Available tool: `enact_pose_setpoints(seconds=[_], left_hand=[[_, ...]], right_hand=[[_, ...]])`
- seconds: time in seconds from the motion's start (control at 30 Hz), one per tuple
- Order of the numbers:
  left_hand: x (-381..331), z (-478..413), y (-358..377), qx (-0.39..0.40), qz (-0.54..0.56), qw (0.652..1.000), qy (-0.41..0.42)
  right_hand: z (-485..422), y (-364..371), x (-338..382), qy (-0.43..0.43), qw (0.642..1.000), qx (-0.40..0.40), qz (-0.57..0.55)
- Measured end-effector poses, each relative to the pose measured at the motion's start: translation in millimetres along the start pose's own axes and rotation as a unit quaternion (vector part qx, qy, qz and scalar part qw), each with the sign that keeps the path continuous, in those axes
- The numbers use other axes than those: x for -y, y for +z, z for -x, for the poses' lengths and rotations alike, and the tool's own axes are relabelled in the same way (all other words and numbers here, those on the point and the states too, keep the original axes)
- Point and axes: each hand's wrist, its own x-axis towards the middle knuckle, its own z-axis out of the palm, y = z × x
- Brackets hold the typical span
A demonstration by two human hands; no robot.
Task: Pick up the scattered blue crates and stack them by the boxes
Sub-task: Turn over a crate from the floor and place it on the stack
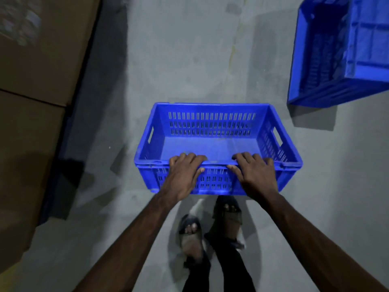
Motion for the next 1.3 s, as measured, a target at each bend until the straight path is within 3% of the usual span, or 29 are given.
enact_pose_setpoints(seconds=[0.3, 0.47, 0.73, 0.8, 0.93, 1.0, 1.07, 1.13, 1.2, 1.3], left_hand=[[40, 86, 108, 0.046, 0.019, 0.999, -0.002], [57, 103, 151, 0.09, -0.029, 0.995, -0.013], [58, 96, 147, 0.12, -0.022, 0.992, -0.035], [56, 85, 132, 0.111, -0.03, 0.993, -0.039], [65, 54, 94, -0.102, 0.033, 0.987, -0.118], [81, 38, 73, -0.221, 0.059, 0.953, -0.2], [96, 25, 54, -0.29, 0.107, 0.901, -0.304], [110, 18, 46, -0.273, 0.171, 0.865, -0.384], [128, 18, 50, -0.209, 0.219, 0.871, -0.388], [156, 21, 63, -0.159, 0.252, 0.886, -0.356]], right_hand=[[77, 133, 23, -0.072, 0.992, 0.1, -0.038], [94, 193, 36, -0.054, 0.993, 0.087, -0.051], [93, 193, 30, -0.045, 0.99, 0.109, -0.082], [86, 178, 23, -0.042, 0.991, 0.078, -0.104], [52, 129, -3, 0.081, 0.978, -0.039, -0.191], [31, 107, -21, 0.18, 0.949, -0.115, -0.234], [14, 95, -43, 0.263, 0.907, -0.183, -0.273], [1, 94, -65, 0.317, 0.864, -0.228, -0.316], [-6, 104, -82, 0.353, 0.832, -0.232, -0.361], [-5, 128, -90, 0.335, 0.856, -0.138, -0.37]])
